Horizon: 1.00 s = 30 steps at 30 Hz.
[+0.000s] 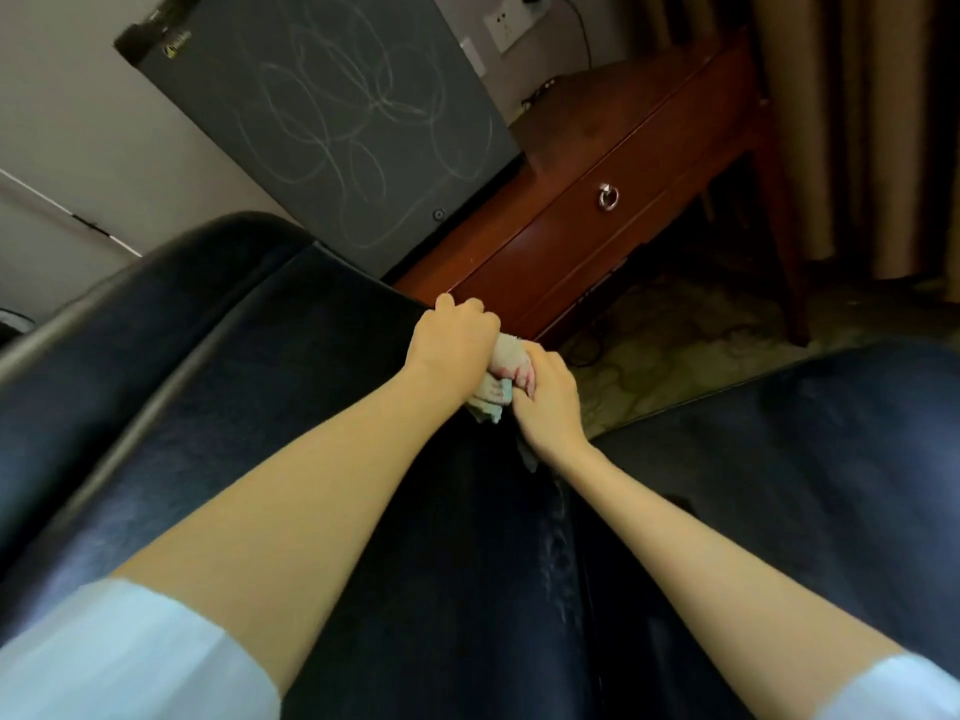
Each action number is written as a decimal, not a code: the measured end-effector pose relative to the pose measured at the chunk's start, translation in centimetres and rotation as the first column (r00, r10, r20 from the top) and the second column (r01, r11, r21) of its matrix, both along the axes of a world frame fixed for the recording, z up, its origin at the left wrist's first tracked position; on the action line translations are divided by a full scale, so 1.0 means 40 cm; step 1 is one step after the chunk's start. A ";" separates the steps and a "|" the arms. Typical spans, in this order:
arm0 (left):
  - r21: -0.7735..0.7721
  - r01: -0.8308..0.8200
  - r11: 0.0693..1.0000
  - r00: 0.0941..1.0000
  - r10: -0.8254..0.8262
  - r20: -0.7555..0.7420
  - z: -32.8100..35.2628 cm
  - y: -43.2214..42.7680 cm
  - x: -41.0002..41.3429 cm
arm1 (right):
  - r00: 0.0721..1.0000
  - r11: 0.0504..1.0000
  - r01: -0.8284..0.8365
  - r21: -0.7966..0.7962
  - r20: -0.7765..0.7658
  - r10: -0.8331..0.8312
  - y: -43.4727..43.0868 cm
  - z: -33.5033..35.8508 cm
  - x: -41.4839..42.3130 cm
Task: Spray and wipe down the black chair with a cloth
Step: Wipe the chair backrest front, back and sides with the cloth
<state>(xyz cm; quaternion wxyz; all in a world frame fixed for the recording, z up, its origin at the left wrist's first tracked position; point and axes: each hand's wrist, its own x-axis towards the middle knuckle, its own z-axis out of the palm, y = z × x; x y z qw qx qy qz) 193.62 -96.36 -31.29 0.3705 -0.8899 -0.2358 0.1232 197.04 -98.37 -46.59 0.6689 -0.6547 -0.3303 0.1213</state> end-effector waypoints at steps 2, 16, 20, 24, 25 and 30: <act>0.007 0.025 1.000 0.998 -0.026 0.052 -0.002 0.019 0.018 | 1.000 1.000 -0.026 -0.003 -0.014 0.026 0.029 -0.002 0.047; -0.041 -0.111 0.993 0.979 0.102 -0.179 0.003 -0.275 -0.237 | 0.934 0.955 -0.298 -0.002 -0.209 0.291 -0.375 0.005 -0.285; -0.084 -0.105 0.991 0.977 0.087 -0.195 0.002 -0.444 -0.378 | 0.917 0.942 -0.336 0.031 -0.217 0.334 -0.561 -0.003 -0.404; -0.124 -0.096 0.988 0.989 0.080 -0.128 0.003 -0.583 -0.471 | 0.906 0.934 -0.354 0.049 -0.229 0.355 -0.699 -0.005 -0.462; -0.135 -0.092 0.987 0.991 0.078 -0.111 0.002 -0.609 -0.483 | 0.905 0.934 -0.353 0.054 -0.234 0.356 -0.723 -0.005 -0.470; -0.130 -0.056 0.990 0.998 0.051 -0.039 -0.005 -0.691 -0.526 | 0.912 0.949 -0.300 0.095 -0.264 0.315 -0.803 -0.003 -0.513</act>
